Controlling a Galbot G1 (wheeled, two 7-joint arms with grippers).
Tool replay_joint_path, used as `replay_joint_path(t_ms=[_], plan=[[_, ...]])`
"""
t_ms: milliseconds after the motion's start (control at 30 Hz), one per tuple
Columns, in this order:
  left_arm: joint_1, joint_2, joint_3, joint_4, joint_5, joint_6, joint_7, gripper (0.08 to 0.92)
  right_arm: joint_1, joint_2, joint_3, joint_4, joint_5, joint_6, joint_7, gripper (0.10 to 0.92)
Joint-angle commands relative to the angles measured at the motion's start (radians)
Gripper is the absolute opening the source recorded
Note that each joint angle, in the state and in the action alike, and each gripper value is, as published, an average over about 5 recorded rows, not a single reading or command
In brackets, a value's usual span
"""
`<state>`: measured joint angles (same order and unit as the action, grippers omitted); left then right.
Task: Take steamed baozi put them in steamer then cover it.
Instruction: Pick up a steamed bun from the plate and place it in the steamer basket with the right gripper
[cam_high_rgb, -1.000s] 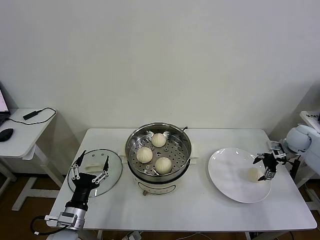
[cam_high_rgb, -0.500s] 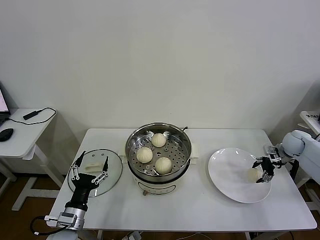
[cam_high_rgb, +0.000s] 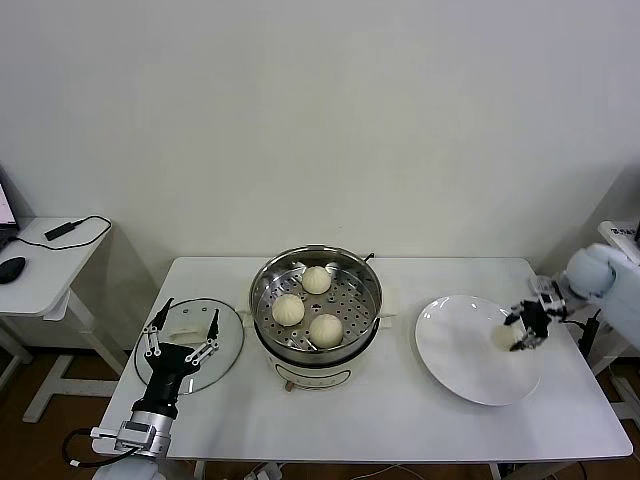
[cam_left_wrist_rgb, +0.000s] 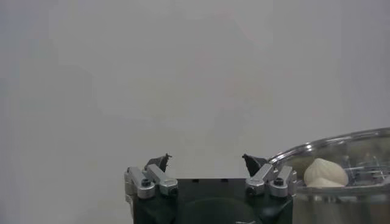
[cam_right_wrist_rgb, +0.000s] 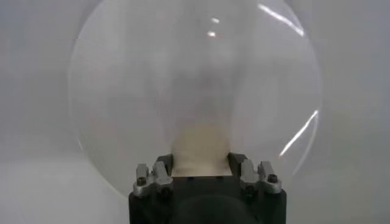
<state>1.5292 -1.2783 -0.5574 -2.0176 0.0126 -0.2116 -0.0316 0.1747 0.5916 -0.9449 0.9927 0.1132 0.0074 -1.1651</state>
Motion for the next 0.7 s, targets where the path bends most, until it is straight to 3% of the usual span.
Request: replay_joint_path(t_ms=[33,200,400,700], plan=[[-0.003,0.0,0.004,-0.002,0.0,0.003,0.0,0.823,0.299,0.008,-0.199,0.083,0.108,-0.03,-0.089,0.625],[-0.002,-0.001,0.006,-0.01,0.0,0.003,0.0,0.823,0.587,0.114,-0.438,0.149,0.282,-0.075,-0.145,0.617],[-0.004,-0.003,0.01,-0.006,0.0,0.003,-0.002,0.823,0.712,0.275,-0.527,0.217,0.466,-0.163,-0.112,0.619],[-0.005,-0.001,0.012,-0.004,-0.002,0.002,-0.003,0.823,0.71,0.496,-0.55,0.254,0.558,-0.251,-0.03,0.612]])
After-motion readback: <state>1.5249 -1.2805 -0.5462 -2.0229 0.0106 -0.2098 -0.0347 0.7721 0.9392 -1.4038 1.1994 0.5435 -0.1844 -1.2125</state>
